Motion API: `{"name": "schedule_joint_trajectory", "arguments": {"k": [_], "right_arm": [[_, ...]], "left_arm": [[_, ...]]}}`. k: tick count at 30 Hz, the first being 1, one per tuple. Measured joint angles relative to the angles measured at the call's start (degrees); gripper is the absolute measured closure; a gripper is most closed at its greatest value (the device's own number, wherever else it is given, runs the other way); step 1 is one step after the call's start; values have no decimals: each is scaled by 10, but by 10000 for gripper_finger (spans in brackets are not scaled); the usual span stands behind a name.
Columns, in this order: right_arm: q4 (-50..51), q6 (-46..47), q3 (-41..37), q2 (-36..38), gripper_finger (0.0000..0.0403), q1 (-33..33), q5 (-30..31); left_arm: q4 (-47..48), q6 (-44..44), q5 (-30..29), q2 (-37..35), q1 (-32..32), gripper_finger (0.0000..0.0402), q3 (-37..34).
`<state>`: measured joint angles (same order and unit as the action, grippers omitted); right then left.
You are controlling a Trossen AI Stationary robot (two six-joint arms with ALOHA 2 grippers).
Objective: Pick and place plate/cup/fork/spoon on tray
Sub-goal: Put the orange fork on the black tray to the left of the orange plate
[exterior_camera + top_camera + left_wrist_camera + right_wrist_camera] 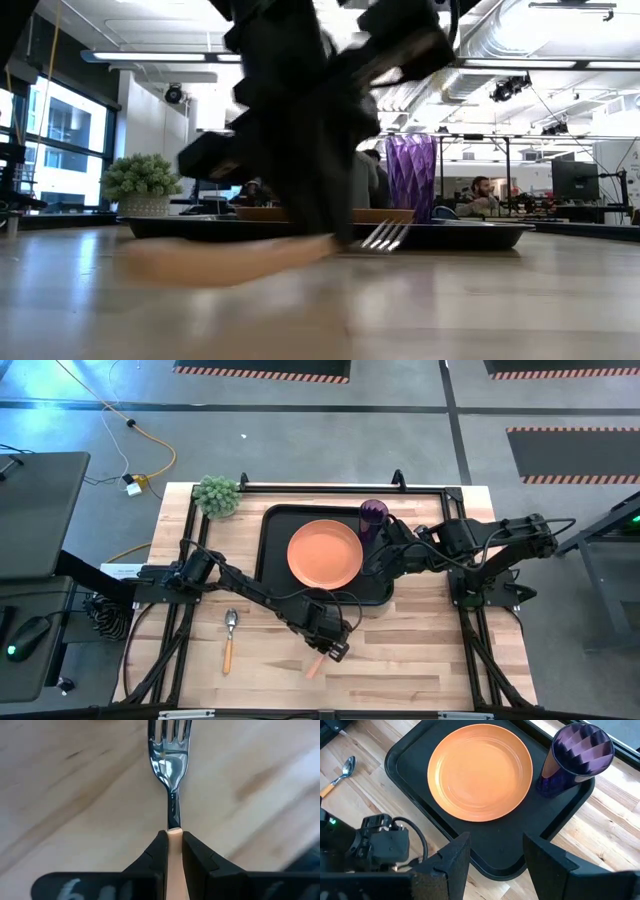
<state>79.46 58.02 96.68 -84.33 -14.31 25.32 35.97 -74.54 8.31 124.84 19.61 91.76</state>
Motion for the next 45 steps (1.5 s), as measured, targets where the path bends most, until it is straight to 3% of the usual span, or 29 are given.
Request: {"name": "schedule_joint_trajectory", "arguments": {"k": [10,29,39,45], "right_arm": [[0,0,0,0,230,0,-2],[0,-15,0,0,230,0,-6],[0,-30,0,0,230,0,-7],[1,-40,0,0,230,0,-7]], "left_arm": [[2,-1,-9,-42,1,378,3],[152,65,-36,-129,-59,380,2],[198,115,-52,-179,-104,380,-21],[201,122,-52,-226,-132,380,-79]]}}
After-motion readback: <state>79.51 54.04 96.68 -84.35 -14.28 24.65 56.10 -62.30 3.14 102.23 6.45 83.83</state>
